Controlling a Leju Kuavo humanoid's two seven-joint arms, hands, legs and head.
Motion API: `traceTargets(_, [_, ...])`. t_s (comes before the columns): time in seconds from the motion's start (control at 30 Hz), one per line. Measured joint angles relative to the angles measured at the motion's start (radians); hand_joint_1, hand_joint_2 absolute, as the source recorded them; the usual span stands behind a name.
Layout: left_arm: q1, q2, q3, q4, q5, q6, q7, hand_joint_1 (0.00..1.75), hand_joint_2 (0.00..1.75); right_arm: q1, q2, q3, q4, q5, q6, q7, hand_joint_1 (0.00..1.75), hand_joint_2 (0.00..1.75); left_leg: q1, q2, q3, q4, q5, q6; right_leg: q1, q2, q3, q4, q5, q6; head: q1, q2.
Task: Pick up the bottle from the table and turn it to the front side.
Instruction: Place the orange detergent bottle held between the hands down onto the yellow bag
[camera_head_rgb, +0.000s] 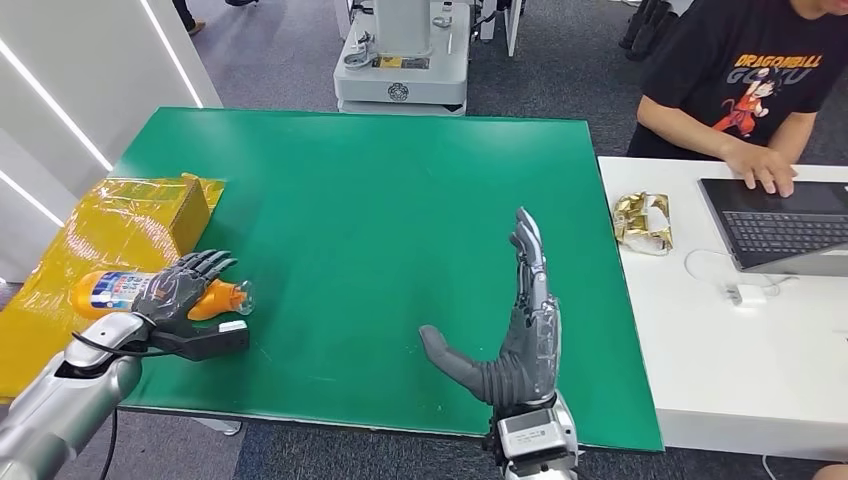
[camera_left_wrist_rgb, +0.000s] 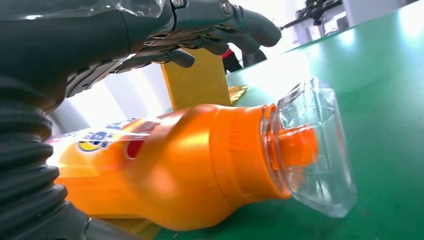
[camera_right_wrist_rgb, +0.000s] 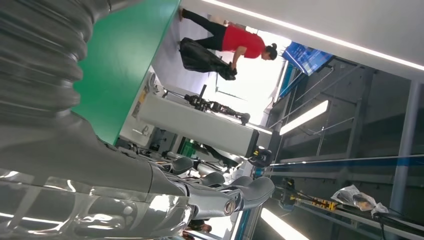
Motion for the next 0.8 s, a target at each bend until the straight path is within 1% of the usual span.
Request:
traceTargets(0.13, [0.083, 0.028, 0.042, -0.122, -0.01, 0.048, 0.025, 0.0, 1.75, 0.0, 0.0, 0.0, 0.0, -0.002, 0.014, 0.0, 0.0, 1.75, 0.0, 0.001, 0.0, 0.0, 0.0, 0.0, 0.0, 0.001, -0.001, 0.0, 0.0, 0.0, 0.0, 0.0])
traceTargets(0.23, [0.149, 0.027, 0.094, -0.236, 0.0, 0.132, -0.02, 0.0, 1.75, 0.0, 0.0, 0.0, 0.0, -0.002, 0.018, 0.0, 0.0, 1.75, 0.0, 0.001, 0.0, 0.0, 0.0, 0.0, 0.0, 0.001, -0.001, -0.001, 0.0, 0.0, 0.0, 0.0])
traceTargets(0.33, [0.179, -0.002, 0.133, -0.351, 0.032, 0.189, -0.087, 0.0, 1.75, -0.001, 0.0, 0.0, 0.0, -0.002, 0.031, 0.0, 0.0, 1.75, 0.0, -0.001, -0.001, 0.0, 0.0, 0.0, 0.0, -0.001, -0.001, -0.001, 0.0, 0.0, 0.0, 0.0])
traceTargets(0.47, [0.18, -0.044, 0.139, -0.45, 0.064, 0.208, -0.122, 0.0, 1.75, -0.001, 0.0, 0.0, 0.0, -0.002, 0.039, 0.0, 0.0, 1.75, 0.0, -0.001, -0.001, 0.0, 0.0, 0.0, 0.0, -0.001, 0.0, -0.001, 0.0, 0.0, 0.0, 0.0])
traceTargets(0.53, [0.171, -0.066, 0.139, -0.478, 0.103, 0.24, -0.152, 0.0, 1.75, -0.001, 0.0, 0.0, 0.0, -0.001, 0.041, -0.001, 0.0, 1.75, 0.0, -0.001, -0.001, 0.001, 0.0, 0.0, 0.0, -0.001, -0.001, -0.001, 0.001, 0.0, 0.0, 0.0])
traceTargets(0.57, [0.162, -0.081, 0.139, -0.49, 0.134, 0.259, -0.17, 0.0, 1.75, -0.001, 0.0, 0.0, 0.001, -0.001, 0.043, -0.002, 0.0, 1.75, 0.0, -0.001, -0.001, 0.001, 0.0, 0.0, 0.0, -0.002, -0.001, -0.002, 0.001, 0.0, 0.0, 0.0])
traceTargets(0.63, [0.14, -0.129, 0.135, -0.509, 0.24, 0.299, -0.223, 0.0, 1.75, -0.002, 0.0, 0.001, 0.005, -0.001, 0.043, -0.008, 0.0, 1.75, 0.0, -0.003, -0.001, 0.001, 0.0, 0.001, 0.0, -0.003, 0.0, -0.002, 0.0, 0.0, 0.0, 0.0])
traceTargets(0.73, [0.102, -0.23, 0.119, -0.522, 0.45, 0.348, -0.299, 0.0, 1.75, -0.005, 0.0, 0.009, 0.019, -0.004, 0.033, -0.025, 0.0, 1.75, -0.001, -0.004, -0.001, 0.001, 0.0, 0.001, 0.0, -0.004, 0.001, -0.002, 0.001, 0.0, 0.0, 0.0])
traceTargets(0.8, [0.083, -0.302, 0.103, -0.523, 0.576, 0.369, -0.314, 0.0, 1.75, -0.005, 0.0, 0.015, 0.027, -0.008, 0.021, -0.034, 0.0, 1.75, -0.001, -0.004, -0.001, 0.001, 0.0, 0.001, -0.001, -0.004, 0.001, -0.002, 0.001, 0.0, 0.0, 0.0])
